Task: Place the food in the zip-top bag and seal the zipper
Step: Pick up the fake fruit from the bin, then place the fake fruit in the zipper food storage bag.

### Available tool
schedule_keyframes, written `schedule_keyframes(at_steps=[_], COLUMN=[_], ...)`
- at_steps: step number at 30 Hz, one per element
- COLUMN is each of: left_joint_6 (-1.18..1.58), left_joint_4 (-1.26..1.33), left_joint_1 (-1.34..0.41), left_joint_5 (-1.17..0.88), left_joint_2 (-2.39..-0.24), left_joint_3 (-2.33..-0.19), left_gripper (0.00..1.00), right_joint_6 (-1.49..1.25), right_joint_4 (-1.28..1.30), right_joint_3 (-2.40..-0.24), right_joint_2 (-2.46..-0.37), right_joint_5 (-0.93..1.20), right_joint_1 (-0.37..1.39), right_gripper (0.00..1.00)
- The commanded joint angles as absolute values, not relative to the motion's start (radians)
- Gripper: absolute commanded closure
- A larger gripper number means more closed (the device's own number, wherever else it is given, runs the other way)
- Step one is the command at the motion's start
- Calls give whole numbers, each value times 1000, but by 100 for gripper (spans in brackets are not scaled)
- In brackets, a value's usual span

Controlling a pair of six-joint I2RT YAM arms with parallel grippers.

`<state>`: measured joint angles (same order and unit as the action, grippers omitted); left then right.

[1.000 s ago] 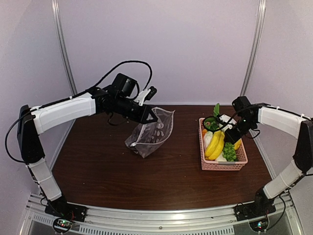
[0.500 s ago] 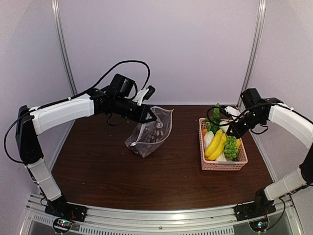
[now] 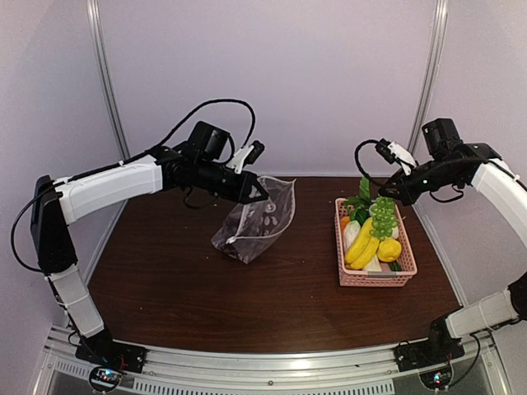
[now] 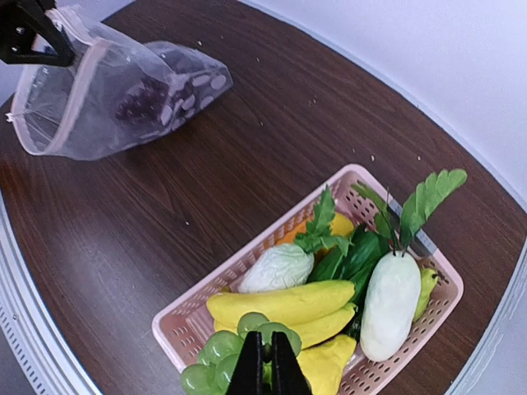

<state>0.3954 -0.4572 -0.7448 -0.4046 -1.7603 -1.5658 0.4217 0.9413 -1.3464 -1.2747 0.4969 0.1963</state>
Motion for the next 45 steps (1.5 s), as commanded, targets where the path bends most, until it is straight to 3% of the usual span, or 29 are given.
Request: schedule_keyframes(at_steps=[1, 12, 22, 35, 45], left_joint_6=[425, 559, 632, 647, 650], left_joint_4=[-422, -366, -328, -379, -386], left_joint_1=[-736, -745, -763, -773, -773], left_joint_5=[-432, -478, -480, -484, -487], left_joint_2=[-1807, -1894, -1934, -1919, -1915], left_joint_3=[-1643, -1738, -1769, -1803, -1804], left_gripper=[100, 100, 100, 100, 100], right_joint_6=[440, 162, 23, 141, 244], right_joint_4=[916, 568, 313, 366, 413], right_joint_3=[-1446, -1591, -1583, -1624, -1563], right_joint_2=[-1284, -1320, -1386, -1570, -1589], right_joint_5=[685, 953, 973, 888, 754], right_joint_1=[193, 246, 394, 523, 567], right_gripper=[100, 100, 100, 100, 100])
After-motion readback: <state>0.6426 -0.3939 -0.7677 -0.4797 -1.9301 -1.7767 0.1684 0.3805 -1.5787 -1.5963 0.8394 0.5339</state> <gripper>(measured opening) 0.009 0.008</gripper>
